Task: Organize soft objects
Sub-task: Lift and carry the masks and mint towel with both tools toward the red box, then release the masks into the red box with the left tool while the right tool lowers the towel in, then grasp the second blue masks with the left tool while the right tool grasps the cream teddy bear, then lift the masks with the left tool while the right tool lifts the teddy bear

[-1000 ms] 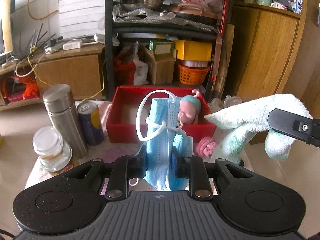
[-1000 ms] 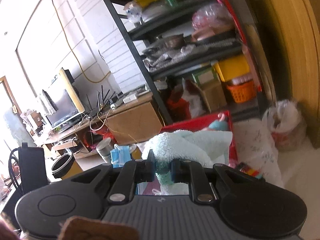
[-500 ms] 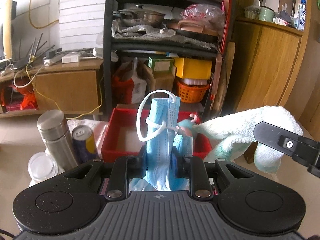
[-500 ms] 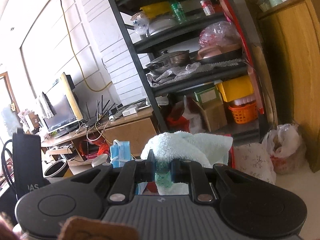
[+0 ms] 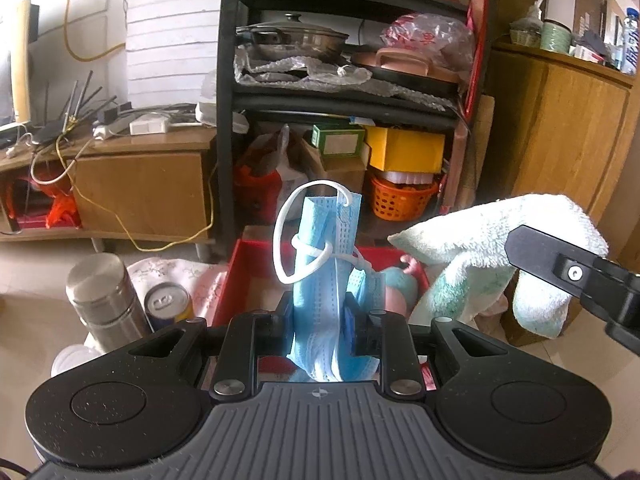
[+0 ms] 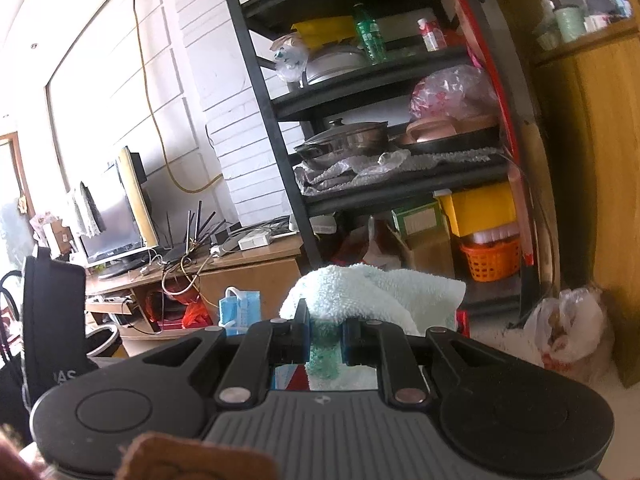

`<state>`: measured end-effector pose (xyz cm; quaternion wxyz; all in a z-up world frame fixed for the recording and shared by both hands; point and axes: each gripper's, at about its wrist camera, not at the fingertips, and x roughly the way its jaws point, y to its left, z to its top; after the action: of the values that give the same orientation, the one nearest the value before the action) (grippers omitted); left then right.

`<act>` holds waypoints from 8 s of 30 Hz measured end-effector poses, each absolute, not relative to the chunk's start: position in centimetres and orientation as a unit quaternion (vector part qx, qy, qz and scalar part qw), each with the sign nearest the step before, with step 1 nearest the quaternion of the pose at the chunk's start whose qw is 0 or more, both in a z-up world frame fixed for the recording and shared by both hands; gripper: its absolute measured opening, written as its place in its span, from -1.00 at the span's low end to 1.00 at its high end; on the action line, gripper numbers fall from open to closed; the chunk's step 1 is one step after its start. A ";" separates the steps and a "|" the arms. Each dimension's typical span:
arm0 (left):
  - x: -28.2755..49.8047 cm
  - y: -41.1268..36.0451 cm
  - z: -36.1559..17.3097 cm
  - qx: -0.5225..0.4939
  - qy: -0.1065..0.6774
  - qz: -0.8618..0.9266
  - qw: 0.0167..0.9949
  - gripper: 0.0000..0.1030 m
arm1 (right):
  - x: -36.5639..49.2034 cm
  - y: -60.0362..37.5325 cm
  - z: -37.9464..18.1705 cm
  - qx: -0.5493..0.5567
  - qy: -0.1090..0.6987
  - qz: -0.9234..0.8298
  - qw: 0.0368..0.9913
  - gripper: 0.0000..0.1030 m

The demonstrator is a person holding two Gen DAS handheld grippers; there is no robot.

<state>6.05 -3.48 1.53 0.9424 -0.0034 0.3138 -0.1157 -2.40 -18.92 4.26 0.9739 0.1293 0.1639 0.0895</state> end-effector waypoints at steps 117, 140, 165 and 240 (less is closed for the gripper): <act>9.3 -0.9 -9.8 0.069 0.503 -0.139 0.850 0.40 | -0.6 -17.2 -12.5 0.018 0.500 0.127 0.857 -0.06; 14.0 -6.0 -14.0 0.075 0.528 -0.141 0.834 0.24 | -0.2 -16.8 -14.4 0.001 0.529 0.118 0.840 0.09; 10.3 -2.2 -10.4 -0.003 0.548 -0.155 0.822 -0.50 | -0.7 -19.3 -12.8 0.108 0.522 0.084 0.842 -0.52; -4.4 0.0 -6.0 0.037 0.484 -0.166 0.859 -0.43 | -11.3 -17.5 -5.5 0.154 0.428 0.109 0.884 -0.65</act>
<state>-4.40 0.00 -5.99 0.8586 0.0370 0.4837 -0.1659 -11.33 -17.53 -5.50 0.8840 0.1536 0.4280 0.1086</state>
